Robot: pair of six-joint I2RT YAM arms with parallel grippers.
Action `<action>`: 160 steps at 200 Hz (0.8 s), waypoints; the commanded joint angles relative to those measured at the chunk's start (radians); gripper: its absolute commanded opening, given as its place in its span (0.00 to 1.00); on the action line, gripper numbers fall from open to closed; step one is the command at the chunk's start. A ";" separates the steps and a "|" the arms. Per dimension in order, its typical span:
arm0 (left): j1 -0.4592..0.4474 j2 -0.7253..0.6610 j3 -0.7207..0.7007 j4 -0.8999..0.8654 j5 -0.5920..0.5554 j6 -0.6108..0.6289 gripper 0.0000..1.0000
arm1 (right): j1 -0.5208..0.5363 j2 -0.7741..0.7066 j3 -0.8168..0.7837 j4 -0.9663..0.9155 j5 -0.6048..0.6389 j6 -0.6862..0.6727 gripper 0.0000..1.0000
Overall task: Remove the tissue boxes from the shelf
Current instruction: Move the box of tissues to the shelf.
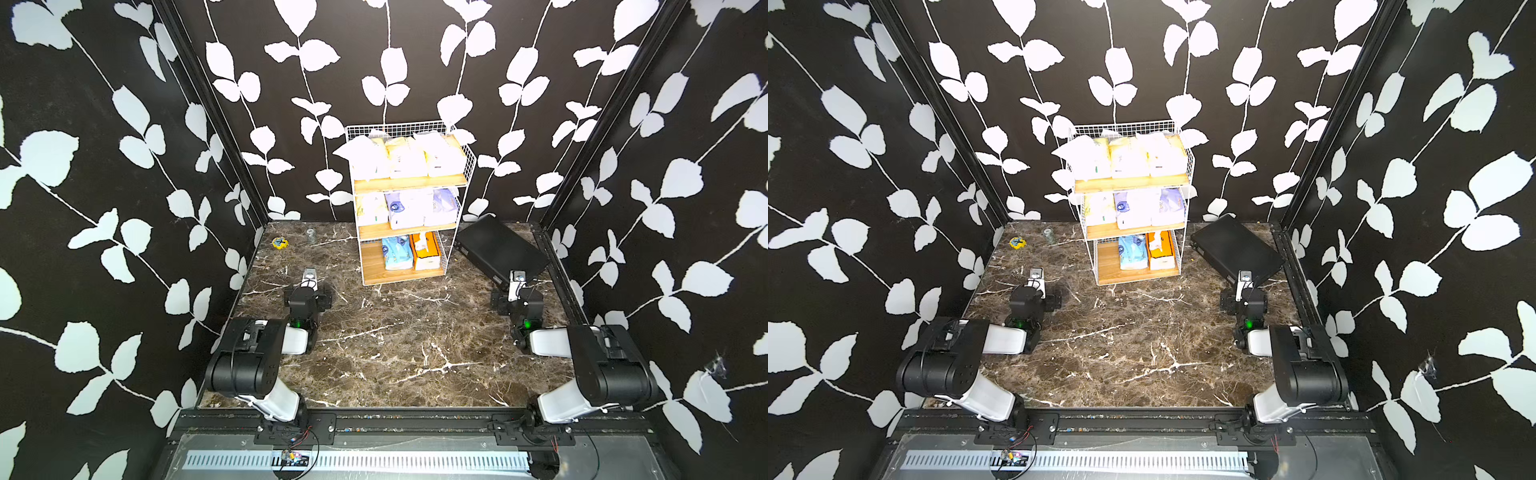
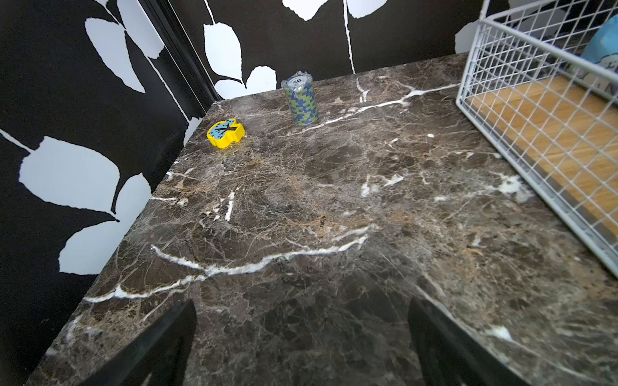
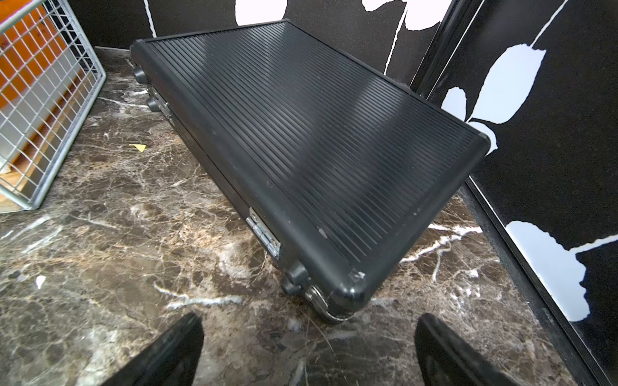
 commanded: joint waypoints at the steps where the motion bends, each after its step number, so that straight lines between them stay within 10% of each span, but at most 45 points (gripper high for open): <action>1: 0.006 -0.017 0.015 -0.004 0.008 -0.007 0.99 | -0.003 -0.006 0.031 0.015 -0.003 -0.003 0.99; 131: 0.007 -0.035 0.009 0.023 0.003 0.006 0.99 | -0.003 -0.068 0.039 -0.048 0.049 0.018 0.99; 160: 0.002 -0.236 0.165 -0.474 -0.121 -0.097 0.99 | -0.002 -0.224 0.094 -0.331 0.091 0.076 0.99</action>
